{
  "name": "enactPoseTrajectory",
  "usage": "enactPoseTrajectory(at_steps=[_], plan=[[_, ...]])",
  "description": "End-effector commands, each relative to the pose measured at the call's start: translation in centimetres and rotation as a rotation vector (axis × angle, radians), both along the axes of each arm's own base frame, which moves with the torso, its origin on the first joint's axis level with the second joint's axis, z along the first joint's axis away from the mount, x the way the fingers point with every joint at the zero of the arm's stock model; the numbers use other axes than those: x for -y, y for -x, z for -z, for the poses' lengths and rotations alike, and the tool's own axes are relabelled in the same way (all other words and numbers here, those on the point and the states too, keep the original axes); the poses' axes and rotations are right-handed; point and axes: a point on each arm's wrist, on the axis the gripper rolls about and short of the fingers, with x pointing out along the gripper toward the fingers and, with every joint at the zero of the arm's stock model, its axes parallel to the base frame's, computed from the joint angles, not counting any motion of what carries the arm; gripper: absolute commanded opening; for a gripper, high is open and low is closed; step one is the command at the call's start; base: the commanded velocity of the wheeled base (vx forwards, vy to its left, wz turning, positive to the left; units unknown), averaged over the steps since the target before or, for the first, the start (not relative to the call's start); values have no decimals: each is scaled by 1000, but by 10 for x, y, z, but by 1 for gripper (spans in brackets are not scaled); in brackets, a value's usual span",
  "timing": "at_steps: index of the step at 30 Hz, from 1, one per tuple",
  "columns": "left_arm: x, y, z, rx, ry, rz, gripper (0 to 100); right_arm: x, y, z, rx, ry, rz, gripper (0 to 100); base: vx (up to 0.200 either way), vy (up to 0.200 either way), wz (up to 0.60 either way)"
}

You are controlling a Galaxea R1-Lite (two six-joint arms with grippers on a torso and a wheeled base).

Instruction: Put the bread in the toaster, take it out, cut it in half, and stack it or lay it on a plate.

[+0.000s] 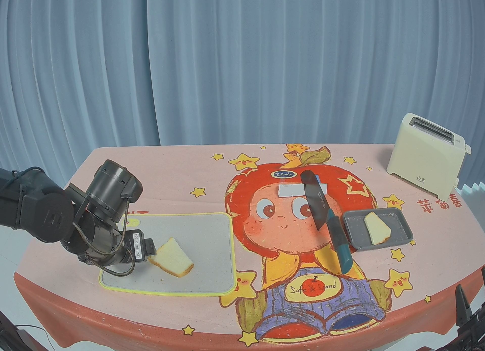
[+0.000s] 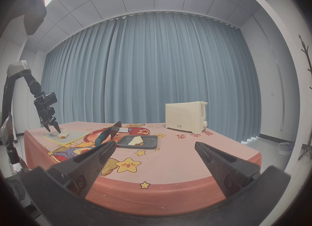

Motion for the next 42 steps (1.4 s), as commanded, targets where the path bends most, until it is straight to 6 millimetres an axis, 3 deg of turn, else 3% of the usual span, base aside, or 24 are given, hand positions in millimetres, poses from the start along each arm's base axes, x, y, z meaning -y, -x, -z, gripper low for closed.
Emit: enactPoseTrajectory(at_steps=[1,25,26,42], plan=[[1,-1,3,-11,-4,1,100,0,0,5,0,0,-1,100,0,0,0],[6,-1,13,-49,-25,17,100,0,0,5,1,0,-1,100,0,0,0],[6,-1,13,-49,-25,15,0,0,0,5,1,0,-1,100,0,0,0],[6,-3,6,-16,-14,20,0,0,0,5,1,0,-1,100,0,0,0]])
